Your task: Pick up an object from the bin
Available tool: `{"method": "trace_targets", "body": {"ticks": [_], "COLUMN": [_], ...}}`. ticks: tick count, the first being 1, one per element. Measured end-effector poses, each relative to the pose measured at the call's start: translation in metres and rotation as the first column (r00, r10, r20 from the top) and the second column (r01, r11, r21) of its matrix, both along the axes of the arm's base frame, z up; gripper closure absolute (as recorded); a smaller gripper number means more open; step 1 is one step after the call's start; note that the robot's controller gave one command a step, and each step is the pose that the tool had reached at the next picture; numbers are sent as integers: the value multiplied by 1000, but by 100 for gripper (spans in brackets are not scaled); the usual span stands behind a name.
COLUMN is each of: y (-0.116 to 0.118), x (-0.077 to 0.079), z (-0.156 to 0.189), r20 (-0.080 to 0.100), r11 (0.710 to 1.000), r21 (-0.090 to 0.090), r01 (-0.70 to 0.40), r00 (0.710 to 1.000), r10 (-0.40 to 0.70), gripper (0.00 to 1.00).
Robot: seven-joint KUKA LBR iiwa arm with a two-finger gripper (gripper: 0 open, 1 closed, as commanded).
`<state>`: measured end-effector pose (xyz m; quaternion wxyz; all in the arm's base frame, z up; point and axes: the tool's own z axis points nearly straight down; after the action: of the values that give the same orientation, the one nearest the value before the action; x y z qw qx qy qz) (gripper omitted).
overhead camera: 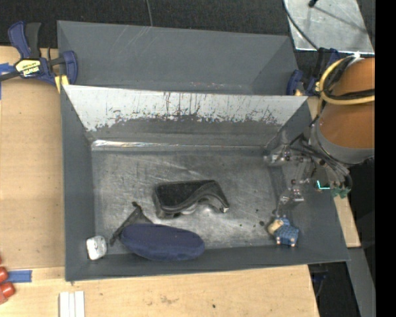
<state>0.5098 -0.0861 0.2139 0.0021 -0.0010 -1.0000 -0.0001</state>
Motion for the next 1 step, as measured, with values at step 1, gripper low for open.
{"method": "trace_targets", "body": {"ticks": [1], "y": [125], "x": [-7], "z": [-59], "r20": [2], "r11": [992], "r21": [3], "r01": [-125], "r00": [992], "r10": [125], "gripper": [0]}}
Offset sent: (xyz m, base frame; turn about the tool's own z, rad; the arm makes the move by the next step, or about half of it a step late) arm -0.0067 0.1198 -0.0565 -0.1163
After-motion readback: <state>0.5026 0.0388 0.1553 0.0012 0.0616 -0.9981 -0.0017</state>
